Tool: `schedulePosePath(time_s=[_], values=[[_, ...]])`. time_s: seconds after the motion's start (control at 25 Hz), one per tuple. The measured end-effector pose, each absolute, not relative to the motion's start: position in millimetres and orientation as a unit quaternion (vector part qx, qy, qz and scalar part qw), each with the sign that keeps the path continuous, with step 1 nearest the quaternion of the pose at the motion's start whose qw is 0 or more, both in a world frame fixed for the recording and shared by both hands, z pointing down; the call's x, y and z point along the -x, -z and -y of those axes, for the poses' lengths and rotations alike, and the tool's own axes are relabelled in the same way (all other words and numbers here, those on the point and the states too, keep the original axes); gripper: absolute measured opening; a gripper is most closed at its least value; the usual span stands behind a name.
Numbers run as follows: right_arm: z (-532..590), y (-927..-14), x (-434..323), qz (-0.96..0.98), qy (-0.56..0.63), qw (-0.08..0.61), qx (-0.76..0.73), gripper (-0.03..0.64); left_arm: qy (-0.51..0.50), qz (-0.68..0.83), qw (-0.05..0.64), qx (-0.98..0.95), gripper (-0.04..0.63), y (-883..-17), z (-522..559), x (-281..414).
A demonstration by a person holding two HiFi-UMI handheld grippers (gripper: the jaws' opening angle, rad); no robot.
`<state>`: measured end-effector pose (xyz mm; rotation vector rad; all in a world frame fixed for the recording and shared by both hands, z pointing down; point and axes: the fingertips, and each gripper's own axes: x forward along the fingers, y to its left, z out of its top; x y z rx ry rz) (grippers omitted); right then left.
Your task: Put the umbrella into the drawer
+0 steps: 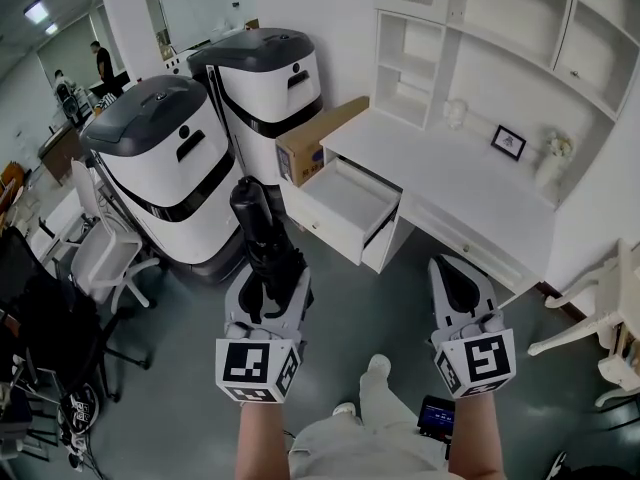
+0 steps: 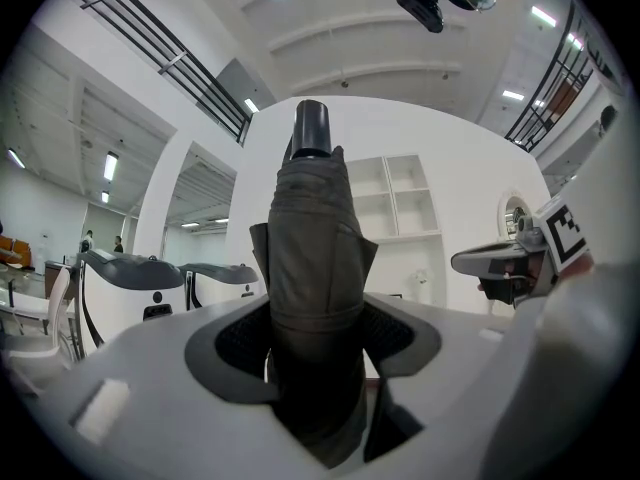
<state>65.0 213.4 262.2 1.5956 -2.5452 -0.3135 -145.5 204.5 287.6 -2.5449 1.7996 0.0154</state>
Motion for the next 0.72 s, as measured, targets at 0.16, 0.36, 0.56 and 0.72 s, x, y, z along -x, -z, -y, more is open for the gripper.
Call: schedulePosePath(time_s=[0.16,0.36,0.56,0.72], values=[[-192.2,-262.8,-67.7,0.841,0.102,0.058,-0.529,0.006,-0.003,-0.579,0.014,0.815,0.256,-288.1,-187.7,145.6],[-156.5,-268.9,-70.7,0.842,0.101,0.049,-0.528,0.006,-0.004,-0.582,0.016,0.813,0.256,-291.5,-155.3,143.5],[-109.0,-274.5,-77.4,0.843,0.098,0.051,-0.526,0.006,0.000,-0.585,0.013,0.811,0.256,-296.5,-108.7,137.5],[-63.0,-278.6,-88.5,0.844,0.093,0.053,-0.525,0.006,-0.002,-0.588,0.007,0.809,0.256,-299.3,-64.5,129.3]])
